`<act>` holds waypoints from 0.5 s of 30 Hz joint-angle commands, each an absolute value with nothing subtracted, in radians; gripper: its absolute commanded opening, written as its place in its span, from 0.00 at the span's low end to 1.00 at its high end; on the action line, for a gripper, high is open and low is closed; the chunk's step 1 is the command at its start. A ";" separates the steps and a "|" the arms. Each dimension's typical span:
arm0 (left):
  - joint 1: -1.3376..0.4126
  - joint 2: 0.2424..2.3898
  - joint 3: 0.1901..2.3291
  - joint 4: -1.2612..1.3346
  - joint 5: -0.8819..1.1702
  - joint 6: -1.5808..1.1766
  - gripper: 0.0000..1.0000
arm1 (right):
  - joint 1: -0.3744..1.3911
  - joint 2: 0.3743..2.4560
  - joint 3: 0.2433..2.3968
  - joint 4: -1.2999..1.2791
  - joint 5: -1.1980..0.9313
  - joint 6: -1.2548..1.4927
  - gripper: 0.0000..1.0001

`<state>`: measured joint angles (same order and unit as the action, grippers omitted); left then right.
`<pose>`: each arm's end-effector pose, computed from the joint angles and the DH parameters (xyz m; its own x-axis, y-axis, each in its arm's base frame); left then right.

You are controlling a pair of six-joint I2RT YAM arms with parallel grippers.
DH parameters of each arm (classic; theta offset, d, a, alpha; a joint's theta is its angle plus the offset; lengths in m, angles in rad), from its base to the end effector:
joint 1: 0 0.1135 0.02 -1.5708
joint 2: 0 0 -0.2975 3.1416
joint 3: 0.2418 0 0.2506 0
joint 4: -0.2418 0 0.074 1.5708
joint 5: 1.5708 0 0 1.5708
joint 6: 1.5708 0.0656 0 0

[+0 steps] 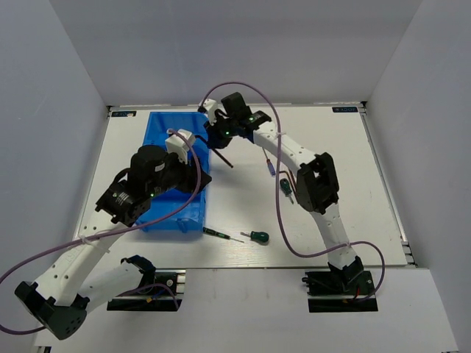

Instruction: Sort the tools into containers

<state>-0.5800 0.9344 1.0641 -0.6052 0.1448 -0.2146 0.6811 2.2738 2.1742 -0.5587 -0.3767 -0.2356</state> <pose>0.1623 -0.1176 0.3801 -0.5125 0.0838 -0.8546 0.5532 0.7935 -0.2539 0.4255 0.3759 0.2934 -0.2727 -0.5004 -0.8217 -0.9001 0.4344 0.0342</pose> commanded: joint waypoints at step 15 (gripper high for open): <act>-0.575 0.850 1.085 -0.632 0.092 -0.193 0.63 | 0.791 2.405 2.250 0.052 -0.614 0.038 0.00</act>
